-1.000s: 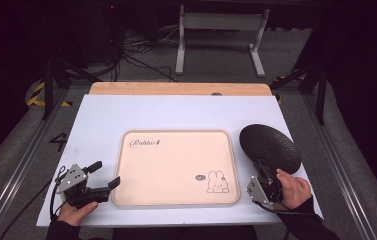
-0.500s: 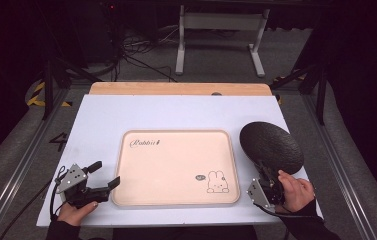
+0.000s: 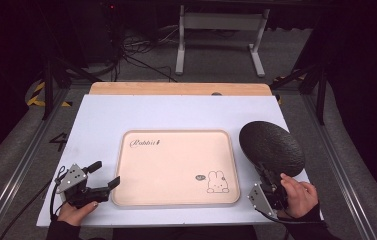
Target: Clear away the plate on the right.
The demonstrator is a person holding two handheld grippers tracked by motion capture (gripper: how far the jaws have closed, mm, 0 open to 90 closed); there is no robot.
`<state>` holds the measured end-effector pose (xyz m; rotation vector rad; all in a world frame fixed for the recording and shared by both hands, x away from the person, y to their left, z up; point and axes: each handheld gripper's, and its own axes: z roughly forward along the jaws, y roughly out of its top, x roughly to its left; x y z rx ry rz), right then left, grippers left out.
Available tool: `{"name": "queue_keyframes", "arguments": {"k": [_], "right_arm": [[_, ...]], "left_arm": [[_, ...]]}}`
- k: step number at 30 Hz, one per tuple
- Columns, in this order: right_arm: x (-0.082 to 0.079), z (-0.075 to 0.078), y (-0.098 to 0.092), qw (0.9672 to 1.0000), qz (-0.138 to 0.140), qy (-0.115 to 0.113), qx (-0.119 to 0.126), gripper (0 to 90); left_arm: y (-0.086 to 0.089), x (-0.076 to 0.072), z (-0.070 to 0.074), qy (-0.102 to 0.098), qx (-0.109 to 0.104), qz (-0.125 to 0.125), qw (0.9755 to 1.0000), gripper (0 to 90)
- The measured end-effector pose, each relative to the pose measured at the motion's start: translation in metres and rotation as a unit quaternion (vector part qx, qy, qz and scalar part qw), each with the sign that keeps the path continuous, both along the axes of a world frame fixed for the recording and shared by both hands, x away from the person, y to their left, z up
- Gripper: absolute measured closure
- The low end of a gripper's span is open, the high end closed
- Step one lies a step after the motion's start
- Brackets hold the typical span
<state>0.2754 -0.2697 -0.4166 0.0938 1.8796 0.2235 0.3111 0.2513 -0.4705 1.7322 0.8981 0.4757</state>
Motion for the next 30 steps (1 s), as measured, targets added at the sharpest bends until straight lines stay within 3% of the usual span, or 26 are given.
{"name": "queue_keyframes", "arguments": {"k": [5,9,12,30], "right_arm": [[-0.003,0.004,0.004,0.9999,0.008,-0.007,0.003,83.9],[-0.004,0.006,0.012,0.9998,0.019,0.009,-0.006,84.0],[-0.004,0.007,0.019,0.9995,0.028,0.006,-0.013,84.0],[-0.003,0.022,0.085,0.9947,0.102,0.007,-0.013,84.1]], "left_arm": [[0.0,0.0,0.0,0.0,0.0,0.005,1.0,11.2],[-0.001,0.0,0.0,0.002,0.004,0.005,1.0,11.2],[-0.001,0.001,0.0,0.005,0.001,0.006,1.0,11.2],[-0.001,0.0,0.0,0.0,0.005,-0.005,1.0,11.1]]}}
